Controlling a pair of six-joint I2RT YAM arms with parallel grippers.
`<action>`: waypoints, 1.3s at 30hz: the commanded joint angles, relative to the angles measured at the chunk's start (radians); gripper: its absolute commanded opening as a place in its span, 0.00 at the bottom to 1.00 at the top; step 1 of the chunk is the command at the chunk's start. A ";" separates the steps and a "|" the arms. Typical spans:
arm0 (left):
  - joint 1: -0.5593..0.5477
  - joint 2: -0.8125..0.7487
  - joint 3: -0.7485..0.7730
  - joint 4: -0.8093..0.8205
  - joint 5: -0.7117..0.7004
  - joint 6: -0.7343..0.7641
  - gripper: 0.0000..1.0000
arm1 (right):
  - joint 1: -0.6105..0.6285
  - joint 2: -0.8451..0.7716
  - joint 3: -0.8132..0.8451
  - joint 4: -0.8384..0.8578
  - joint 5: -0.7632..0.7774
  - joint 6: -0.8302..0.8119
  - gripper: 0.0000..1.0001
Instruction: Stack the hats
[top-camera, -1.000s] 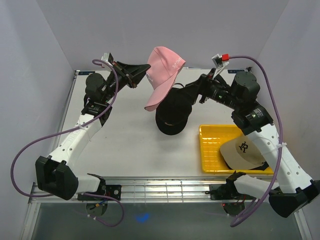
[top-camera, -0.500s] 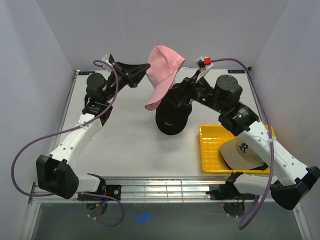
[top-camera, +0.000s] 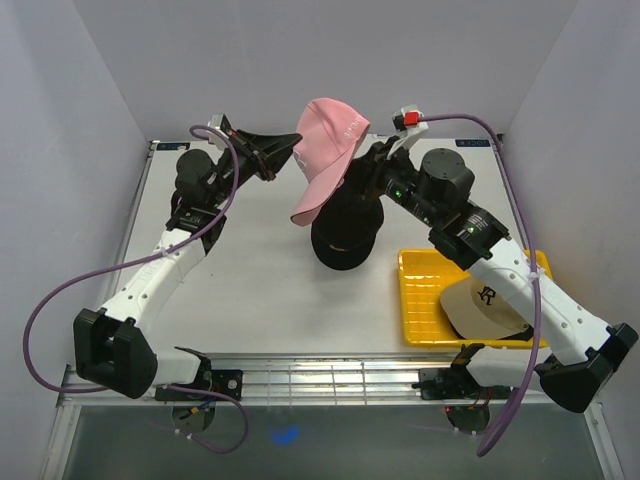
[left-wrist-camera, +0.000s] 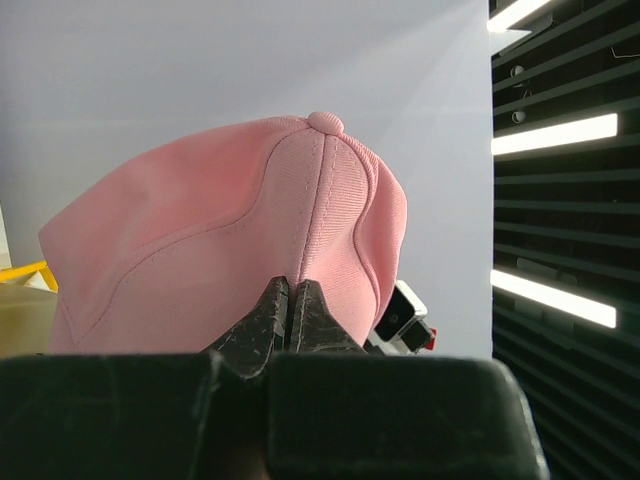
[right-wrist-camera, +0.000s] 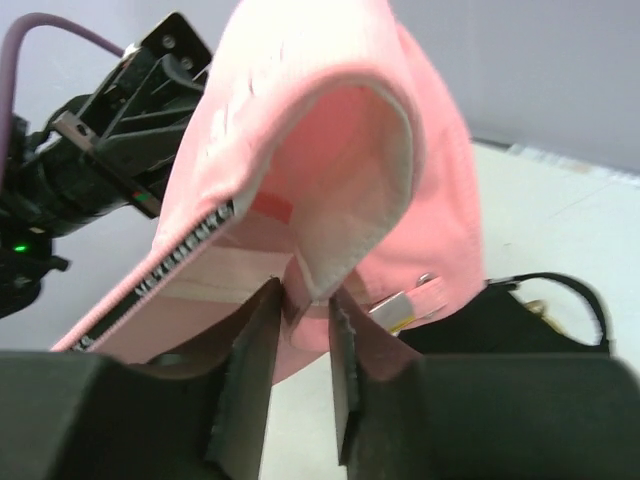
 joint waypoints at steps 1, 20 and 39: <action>0.003 -0.055 -0.014 0.032 0.013 -0.020 0.00 | 0.004 -0.003 0.065 0.055 0.120 -0.037 0.26; 0.003 -0.112 -0.044 0.029 0.059 -0.035 0.00 | -0.001 0.103 0.300 -0.060 0.401 -0.255 0.08; 0.003 -0.147 -0.066 0.024 0.053 -0.006 0.00 | -0.087 0.206 0.383 -0.053 0.429 -0.262 0.14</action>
